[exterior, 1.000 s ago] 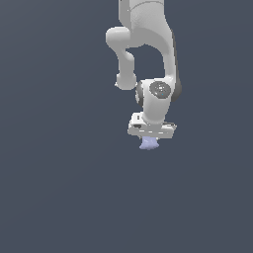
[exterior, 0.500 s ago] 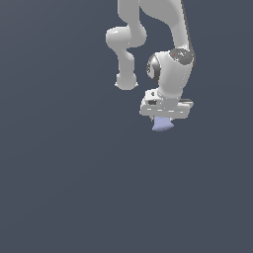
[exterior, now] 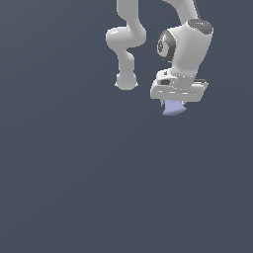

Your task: Pick up the object and move it to a goal position.

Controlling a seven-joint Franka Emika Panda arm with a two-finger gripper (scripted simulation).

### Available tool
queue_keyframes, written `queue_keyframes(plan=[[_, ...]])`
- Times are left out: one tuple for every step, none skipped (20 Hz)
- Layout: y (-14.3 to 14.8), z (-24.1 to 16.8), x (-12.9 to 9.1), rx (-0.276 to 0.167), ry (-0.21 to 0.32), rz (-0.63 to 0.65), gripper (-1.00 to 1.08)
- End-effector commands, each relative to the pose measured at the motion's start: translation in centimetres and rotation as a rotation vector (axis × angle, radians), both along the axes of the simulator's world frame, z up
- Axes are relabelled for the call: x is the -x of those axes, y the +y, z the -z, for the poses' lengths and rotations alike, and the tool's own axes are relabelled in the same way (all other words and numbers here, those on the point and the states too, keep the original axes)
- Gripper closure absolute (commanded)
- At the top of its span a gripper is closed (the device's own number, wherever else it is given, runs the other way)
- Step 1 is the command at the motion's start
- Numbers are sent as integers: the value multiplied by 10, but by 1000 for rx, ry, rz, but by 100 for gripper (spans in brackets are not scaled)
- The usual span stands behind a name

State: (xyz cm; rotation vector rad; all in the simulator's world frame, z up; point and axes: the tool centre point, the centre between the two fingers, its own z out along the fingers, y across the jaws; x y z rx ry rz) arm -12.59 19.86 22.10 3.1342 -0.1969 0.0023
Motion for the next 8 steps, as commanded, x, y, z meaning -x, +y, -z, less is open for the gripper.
queue_keyframes(plan=[[6,-10,5,0,1,1,108],[8,-12,7,0,1,1,108],[9,-15,8,0,1,1,108],[10,-16,9,0,1,1,108],[11,-17,9,0,1,1,108],[12,-18,9,-1,1,1,108],[12,-18,9,-1,1,1,108],[12,-18,9,-1,1,1,108]])
